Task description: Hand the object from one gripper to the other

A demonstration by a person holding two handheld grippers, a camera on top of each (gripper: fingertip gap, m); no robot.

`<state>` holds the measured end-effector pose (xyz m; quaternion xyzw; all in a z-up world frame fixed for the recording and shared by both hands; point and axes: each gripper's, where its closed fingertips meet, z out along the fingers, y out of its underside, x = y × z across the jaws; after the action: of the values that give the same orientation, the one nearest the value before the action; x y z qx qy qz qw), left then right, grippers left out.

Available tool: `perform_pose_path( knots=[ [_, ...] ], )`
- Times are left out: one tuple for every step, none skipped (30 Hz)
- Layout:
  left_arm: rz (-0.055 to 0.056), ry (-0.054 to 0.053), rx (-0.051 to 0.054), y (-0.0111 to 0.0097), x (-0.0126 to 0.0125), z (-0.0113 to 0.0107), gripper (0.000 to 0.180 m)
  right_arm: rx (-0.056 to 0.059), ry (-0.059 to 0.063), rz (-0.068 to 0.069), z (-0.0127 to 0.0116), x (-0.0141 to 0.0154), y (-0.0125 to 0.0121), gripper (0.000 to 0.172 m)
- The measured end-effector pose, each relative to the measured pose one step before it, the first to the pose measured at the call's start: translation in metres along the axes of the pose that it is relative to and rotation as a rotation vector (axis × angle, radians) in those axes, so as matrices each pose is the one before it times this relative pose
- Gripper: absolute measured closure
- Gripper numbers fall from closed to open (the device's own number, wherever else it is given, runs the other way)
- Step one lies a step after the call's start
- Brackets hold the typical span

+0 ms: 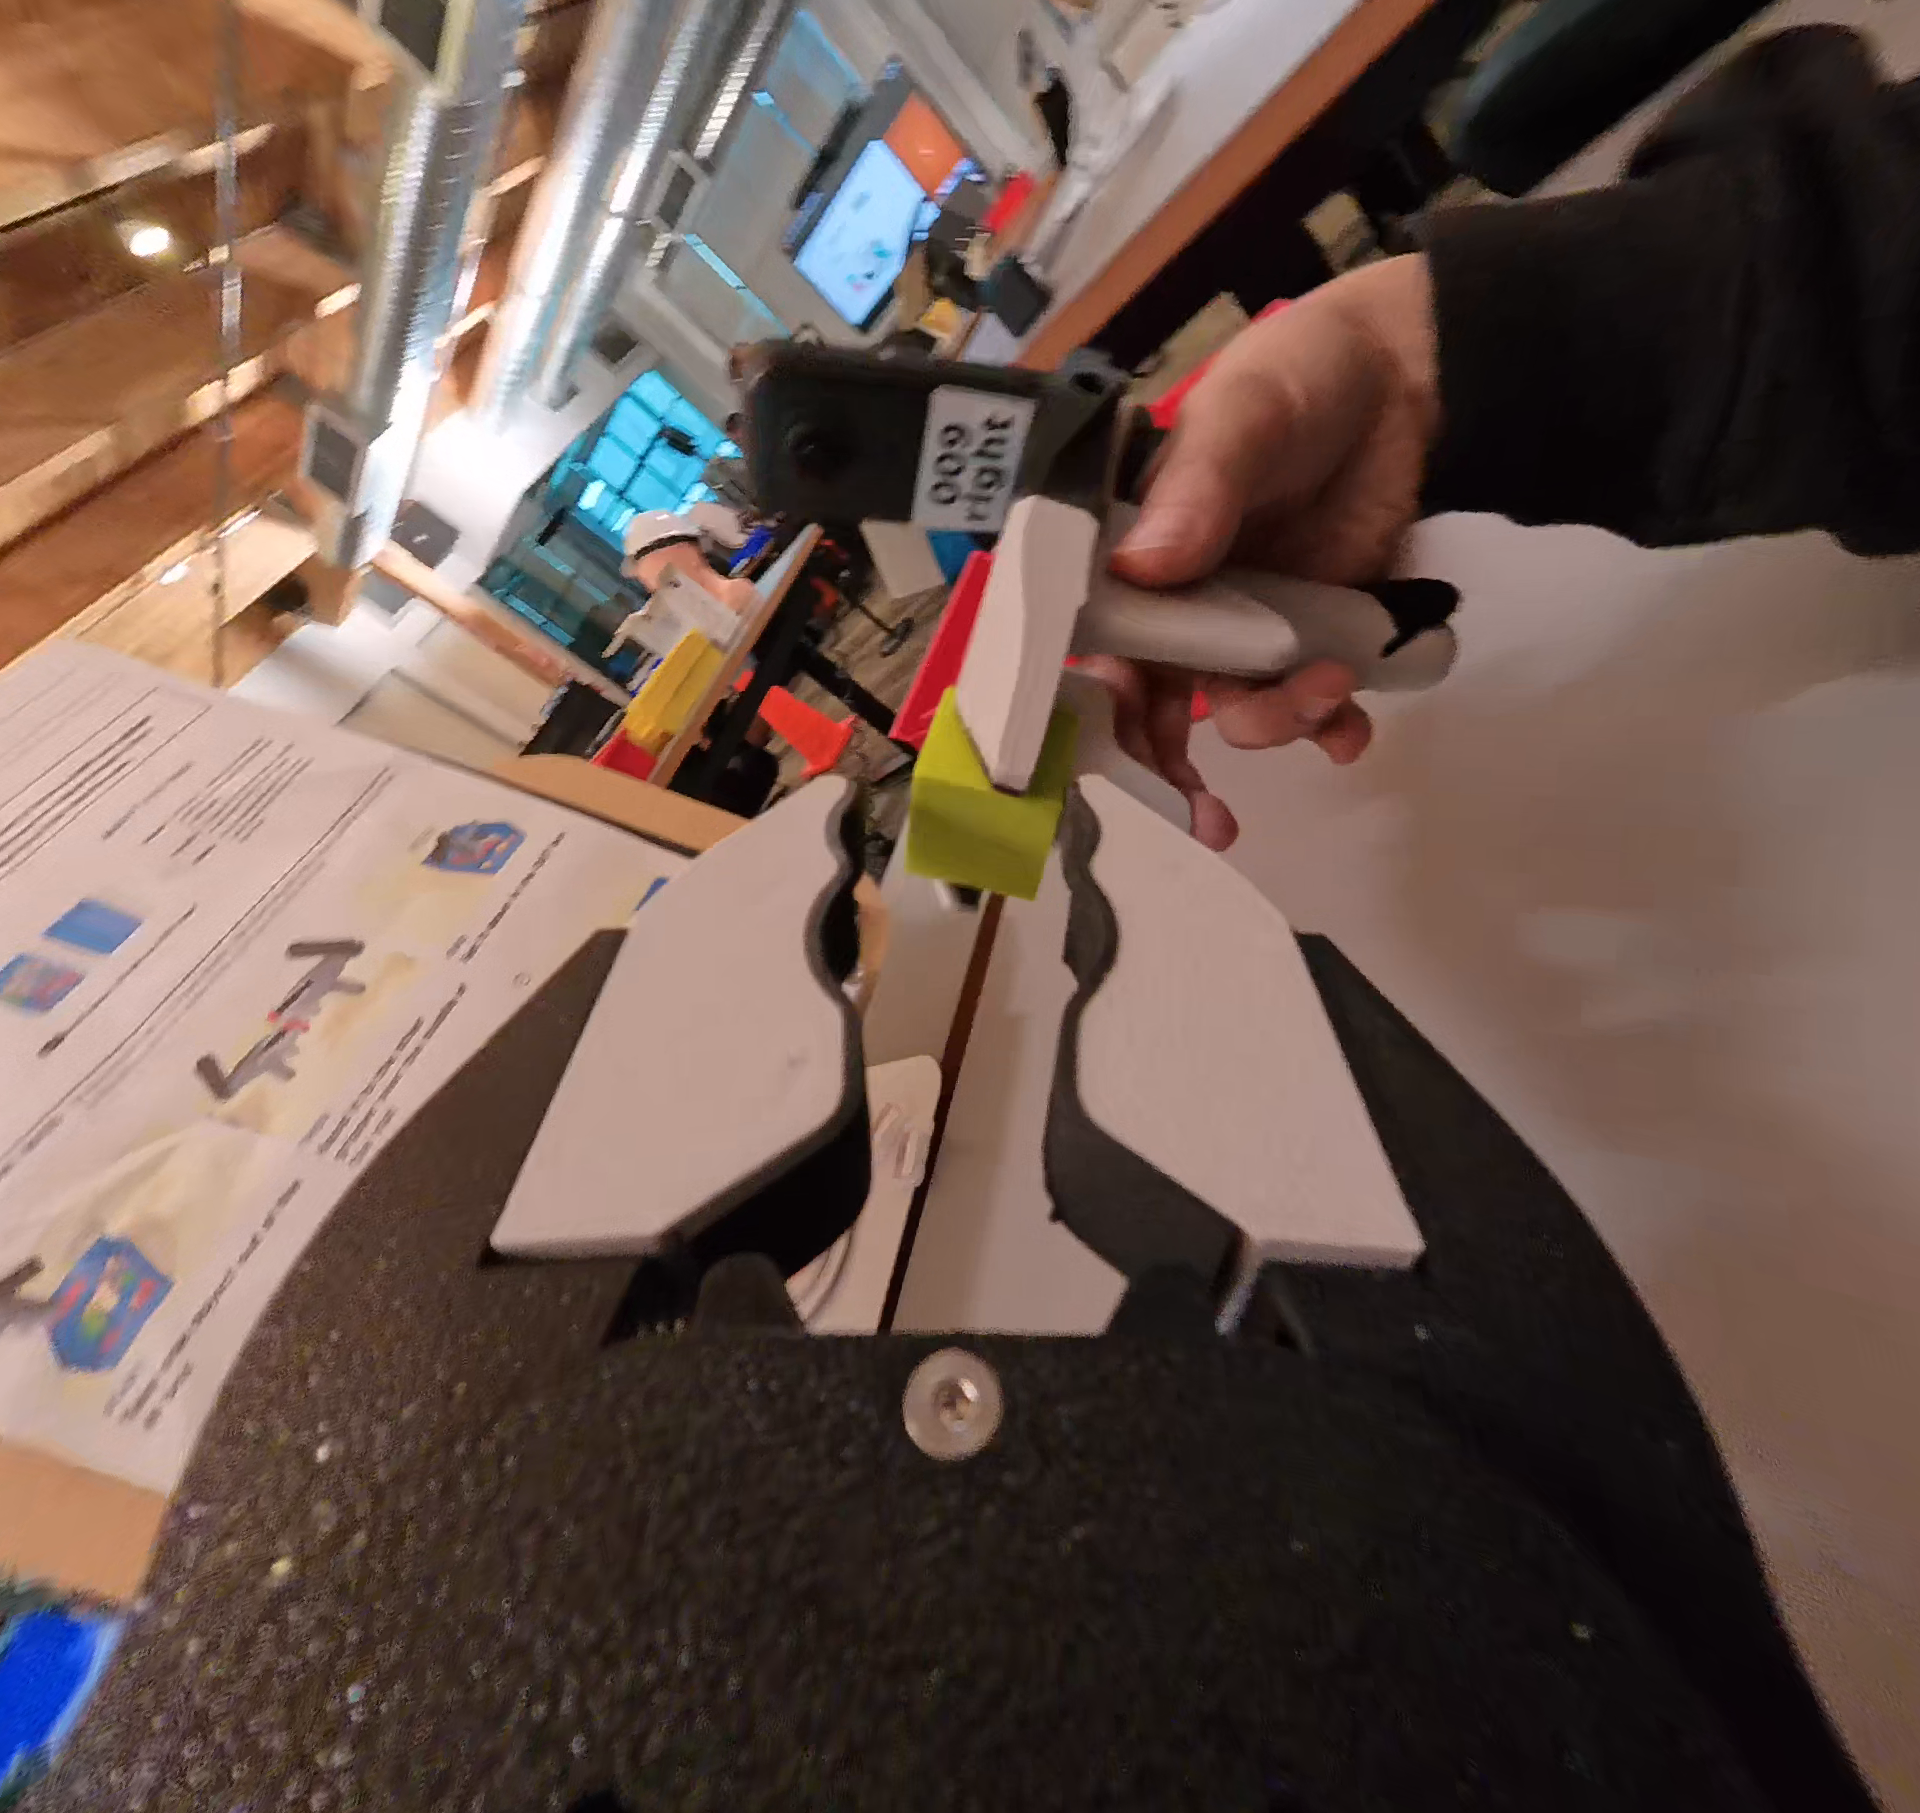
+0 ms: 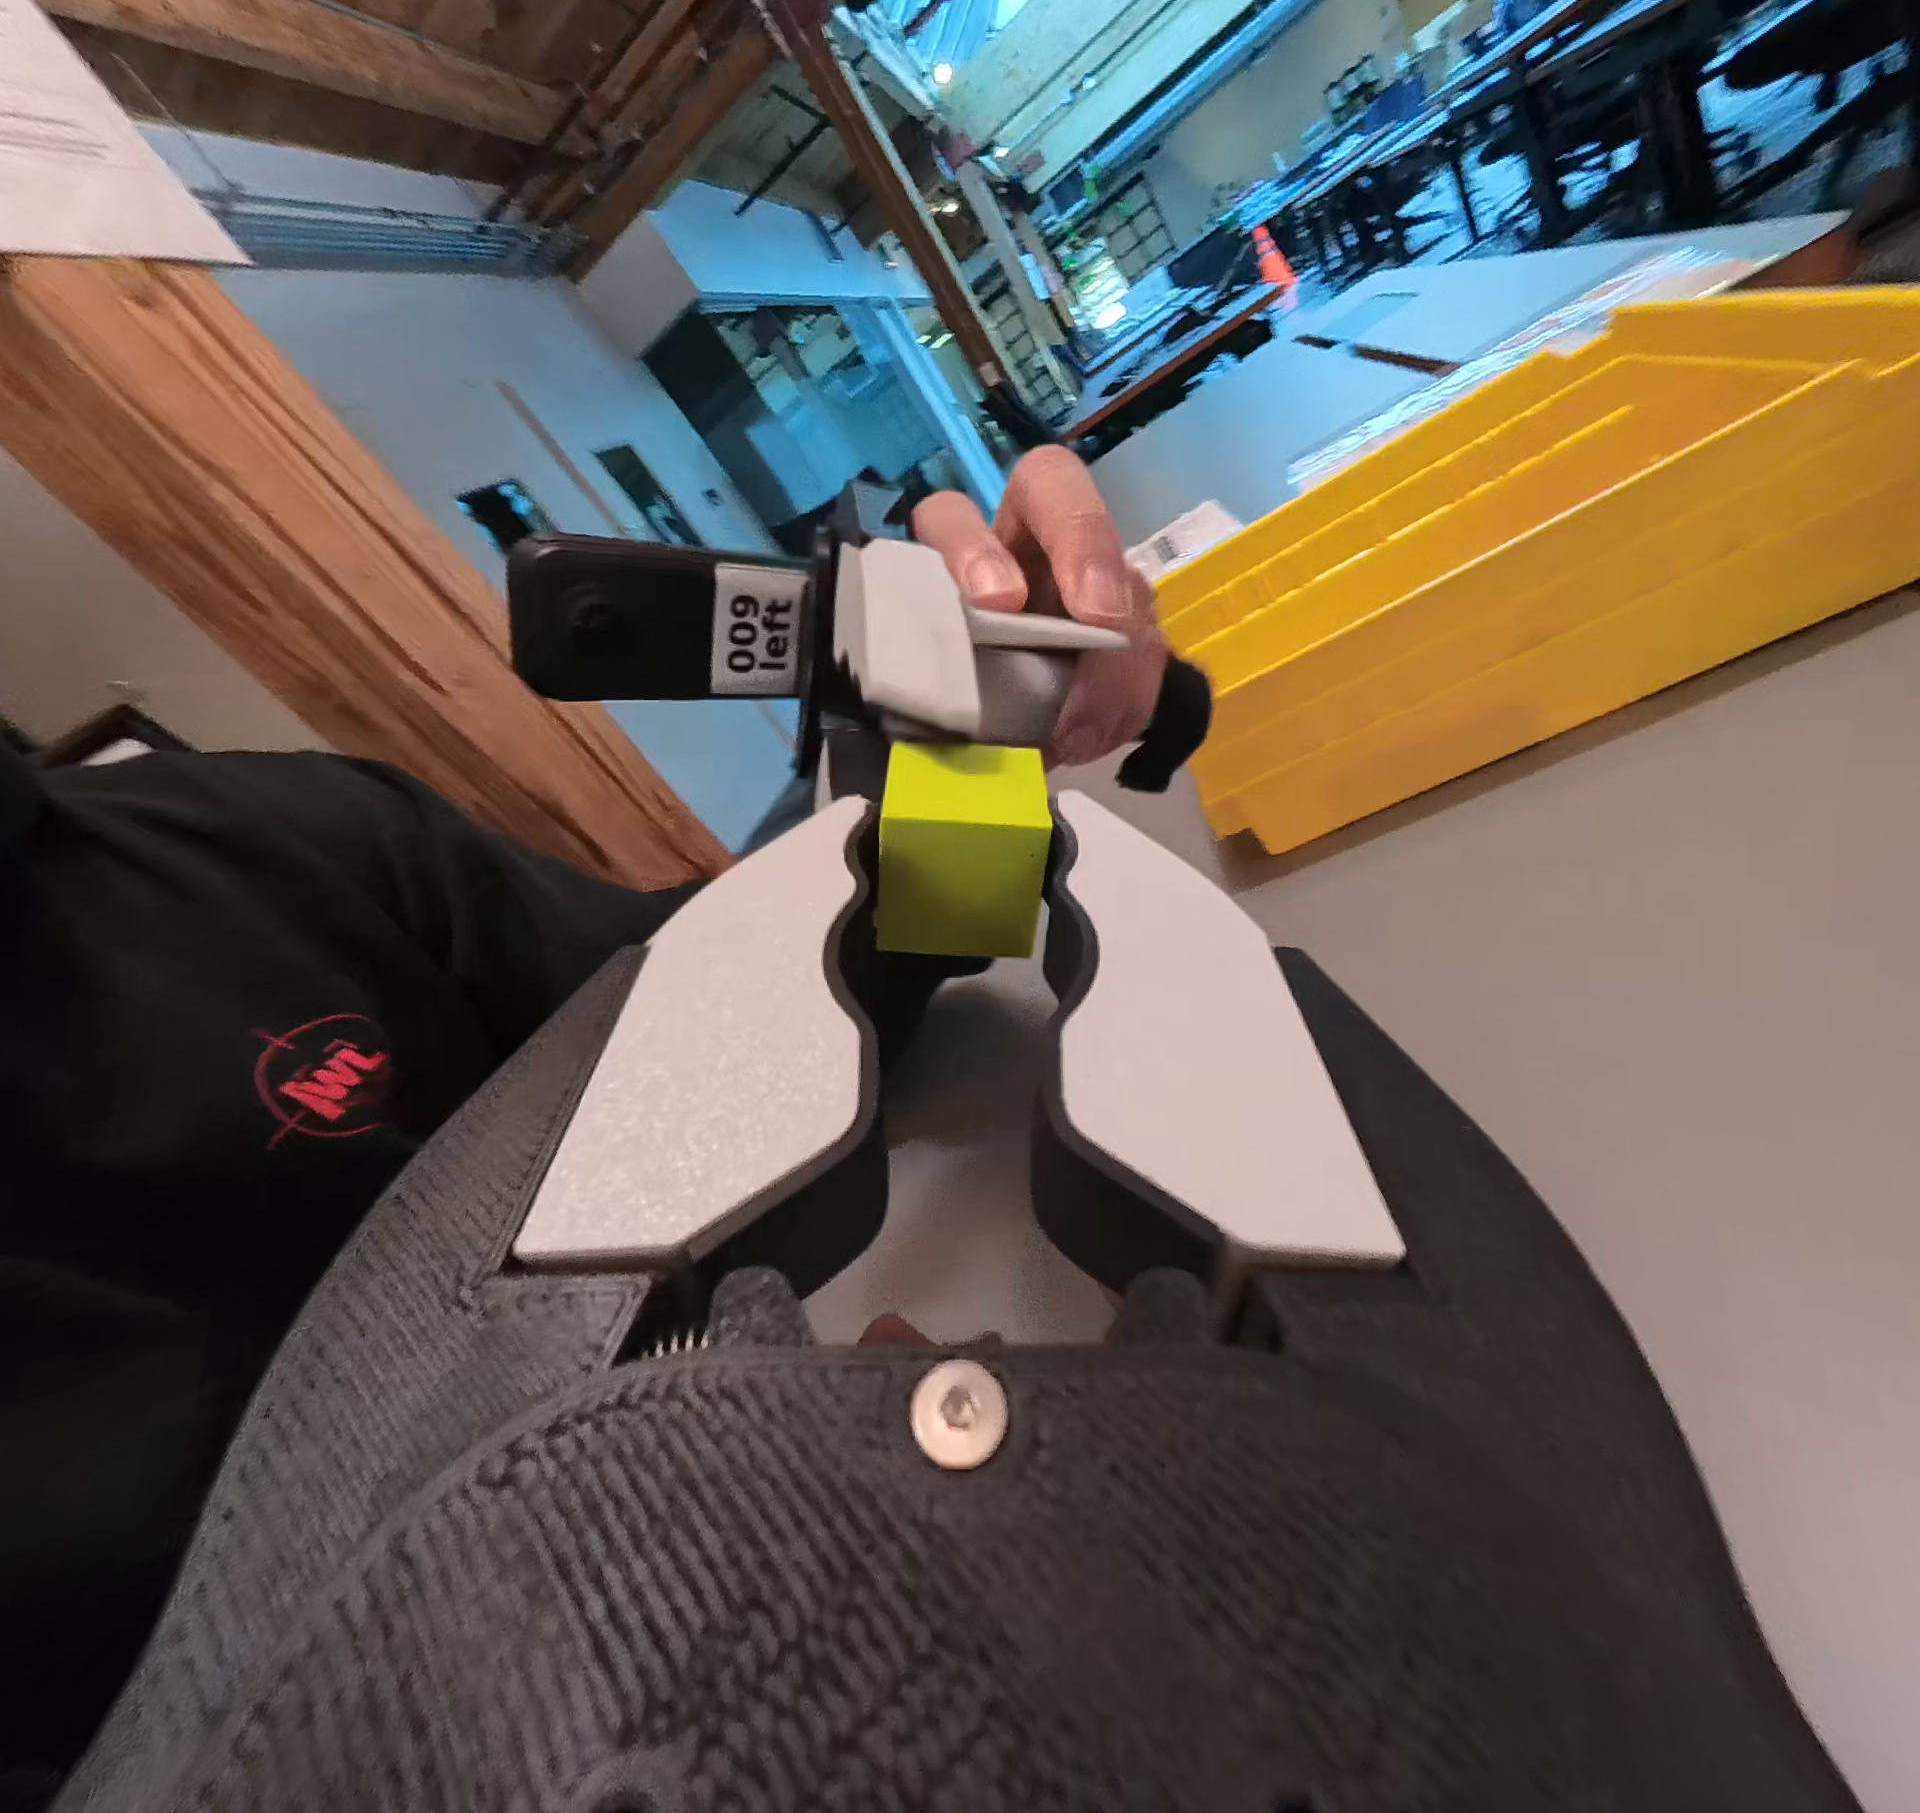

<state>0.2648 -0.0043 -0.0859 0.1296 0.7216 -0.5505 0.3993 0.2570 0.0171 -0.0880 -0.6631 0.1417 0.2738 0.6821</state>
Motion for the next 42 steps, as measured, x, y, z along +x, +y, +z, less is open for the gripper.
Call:
perform_pose_path(
  knots=[
    [-0.0261, -0.0373, 0.0009, 0.00068, -0.00523, -0.00006, 0.141, 0.0048, 0.0386, -0.0239, -0.00349, 0.00221, -0.00323, 0.142],
    [-0.0278, -0.0172, -0.0018, 0.00066, -0.00336, -0.00050, 0.139, 0.0075, 0.0493, -0.0208, -0.00521, 0.00334, -0.00367, 0.143],
    [-0.0254, -0.0039, -0.0048, 0.00085, -0.00199, -0.00098, 0.137, 0.0067, 0.0583, -0.0185, -0.00714, 0.00467, -0.00401, 0.143],
    [-0.0205, -0.0047, -0.0056, 0.00091, -0.00231, -0.00129, 0.134, 0.0064, 0.0696, -0.0201, -0.00904, 0.00609, -0.00412, 0.142],
    [-0.0177, -0.0068, -0.0045, 0.00072, -0.00249, -0.00142, 0.132, 0.0037, 0.0804, -0.0182, -0.01110, 0.00807, -0.00378, 0.142],
    [-0.0191, -0.0137, -0.0050, 0.00089, -0.00363, -0.00125, 0.133, 0.0016, 0.0898, -0.0202, -0.01297, 0.00998, -0.00335, 0.142],
    [-0.0249, -0.0235, -0.0089, 0.00139, -0.00522, -0.00094, 0.135, 0.0025, 0.1062, -0.0194, -0.01525, 0.01341, -0.00312, 0.142],
    [-0.0316, -0.0240, -0.0162, 0.00265, -0.00570, -0.00067, 0.136, 0.0025, 0.1331, -0.0158, -0.01775, 0.01923, -0.00268, 0.142],
    [-0.0340, -0.0184, -0.0205, 0.00365, -0.00516, -0.00040, 0.138, 0.0004, 0.1572, -0.0124, -0.01928, 0.02531, -0.00137, 0.142],
    [-0.0312, -0.0180, -0.0187, 0.00374, -0.00502, -0.00036, 0.140, -0.0110, 0.1722, -0.0081, -0.01917, 0.03063, 0.00180, 0.142],
    [-0.0268, -0.0187, -0.0170, 0.00386, -0.00495, -0.00022, 0.141, -0.0245, 0.1717, -0.0088, -0.01715, 0.03378, 0.00555, 0.142],
    [-0.0244, -0.0137, -0.0203, 0.00448, -0.00409, -0.00009, 0.142, -0.0320, 0.1522, -0.0089, -0.01317, 0.03370, 0.00902, 0.142],
    [-0.0226, -0.0073, -0.0252, 0.00503, -0.00296, 0.00027, 0.142, -0.0433, 0.1222, -0.0003, -0.00774, 0.03085, 0.01304, 0.142],
    [-0.0197, -0.0044, -0.0247, 0.00491, -0.00214, 0.00046, 0.143, -0.0622, 0.0842, 0.0117, -0.00229, 0.02511, 0.01746, 0.142],
    [-0.0164, -0.0043, -0.0192, 0.00405, -0.00163, 0.00086, 0.143, -0.0838, 0.0476, 0.0152, 0.00218, 0.01859, 0.02007, 0.142],
    [-0.0140, -0.0034, -0.0147, 0.00329, -0.00103, 0.00122, 0.144, -0.0769, 0.0356, 0.0125, 0.00513, 0.01476, 0.01775, 0.142],
    [-0.0117, 0.0005, -0.0129, 0.00279, -0.00026, 0.00133, 0.144, -0.0572, 0.0304, 0.0057, 0.00606, 0.01128, 0.01343, 0.142],
    [-0.0072, 0.0058, -0.0116, 0.00249, 0.00083, 0.00136, 0.144, -0.0392, 0.0235, -0.0025, 0.00607, 0.00766, 0.00944, 0.142],
    [-0.0002, 0.0103, -0.0100, 0.00220, 0.00180, 0.00129, 0.144, -0.0323, 0.0148, -0.0072, 0.00537, 0.00440, 0.00719, 0.142],
    [0.0063, 0.0089, -0.0080, 0.00186, 0.00190, 0.00124, 0.144, -0.0323, 0.0077, -0.0137, 0.00435, 0.00189, 0.00626, 0.142],
    [0.0078, 0.0047, -0.0080, 0.00162, 0.00131, 0.00096, 0.144, -0.0211, 0.0116, -0.0189, 0.00325, 0.00182, 0.00400, 0.142],
    [0.0044, 0.0032, -0.0082, 0.00141, 0.00087, 0.00093, 0.144, -0.0088, 0.0144, -0.0125, 0.00210, 0.00196, 0.00207, 0.142],
    [0.0004, 0.0039, -0.0061, 0.00128, 0.00079, 0.00083, 0.144, -0.0098, 0.0064, -0.0053, 0.00139, 0.00107, 0.00196, 0.142],
    [-0.0017, 0.0046, -0.0032, 0.00095, 0.00075, 0.00087, 0.145, -0.0104, 0.0002, -0.0001, 0.00116, 0.00041, 0.00184, 0.142],
    [-0.0042, 0.0028, -0.0014, 0.00086, 0.00044, 0.00084, 0.145, -0.0027, -0.0013, 0.0013, 0.00132, 0.00026, 0.00055, 0.142],
    [-0.0080, 0.0023, -0.0020, 0.00100, 0.00020, 0.00089, 0.145, 0.0047, 0.0025, 0.0033, 0.00140, 0.00061, -0.00049, 0.141],
    [-0.0104, 0.0038, -0.0032, 0.00102, 0.00026, 0.00096, 0.145, -0.0022, -0.0023, 0.0048, 0.00122, -0.00023, 0.00049, 0.141],
    [-0.0100, 0.0028, -0.0035, 0.00109, 0.00013, 0.00066, 0.145, -0.0080, -0.0063, 0.0019, 0.00100, -0.00091, 0.00107, 0.141],
    [-0.0089, -0.0016, -0.0032, 0.00098, -0.00054, 0.00052, 0.145, -0.0034, -0.0020, 0.0009, 0.00078, -0.00050, 0.00053, 0.141],
    [-0.0102, -0.0033, -0.0043, 0.00097, -0.00102, 0.00023, 0.145, 0.0008, 0.0003, 0.0047, 0.00017, -0.00036, -0.00028, 0.141],
    [-0.0145, -0.0023, -0.0062, 0.00141, -0.00120, 0.00026, 0.145, -0.0015, -0.0014, 0.0052, -0.00001, -0.00080, -0.00015, 0.136],
    [-0.0191, -0.0048, -0.0065, 0.00158, -0.00189, 0.00019, 0.145, -0.0039, 0.0042, 0.0002, -0.00003, -0.00001, 0.00009, 0.129],
    [-0.0230, -0.0091, -0.0064, 0.00174, -0.00292, -0.00005, 0.145, -0.0019, 0.0177, -0.0055, -0.00078, 0.00191, -0.00071, 0.120],
    [-0.0258, -0.0102, -0.0061, 0.00158, -0.00361, -0.00053, 0.145, 0.0022, 0.0304, -0.0076, -0.00215, 0.00342, -0.00144, 0.111],
    [-0.0278, -0.0118, -0.0051, 0.00135, -0.00413, -0.00118, 0.145, 0.0102, 0.0246, -0.0103, -0.00363, 0.00230, -0.00269, 0.106],
    [-0.0285, -0.0170, -0.0021, 0.00049, -0.00539, -0.00184, 0.145, 0.0262, 0.0170, -0.0066, -0.00496, 0.00103, -0.00528, 0.104],
    [-0.0280, -0.0211, 0.0015, -0.00019, -0.00638, -0.00292, 0.145, 0.0423, 0.0130, 0.0005, -0.00567, 0.00050, -0.00793, 0.100],
    [-0.0264, -0.0217, 0.0038, -0.00084, -0.00693, -0.00378, 0.145, 0.0467, 0.0088, 0.0026, -0.00617, -0.00028, -0.00913, 0.097],
    [-0.0243, -0.0232, 0.0052, -0.00138, -0.00782, -0.00512, 0.145, 0.0475, 0.0039, 0.0004, -0.00636, -0.00136, -0.00985, 0.095],
    [-0.0206, -0.0263, 0.0061, -0.00180, -0.00906, -0.00630, 0.145, 0.0502, -0.0009, -0.0041, -0.00643, -0.00286, -0.01068, 0.093],
    [-0.0178, -0.0324, 0.0053, -0.00176, -0.01084, -0.00778, 0.145, 0.0536, -0.0058, -0.0070, -0.00660, -0.00438, -0.01174, 0.091],
    [-0.0170, -0.0437, 0.0005, -0.00099, -0.01338, -0.00893, 0.145, 0.0581, -0.0132, -0.0066, -0.00645, -0.00614, -0.01273, 0.091]
  ],
)
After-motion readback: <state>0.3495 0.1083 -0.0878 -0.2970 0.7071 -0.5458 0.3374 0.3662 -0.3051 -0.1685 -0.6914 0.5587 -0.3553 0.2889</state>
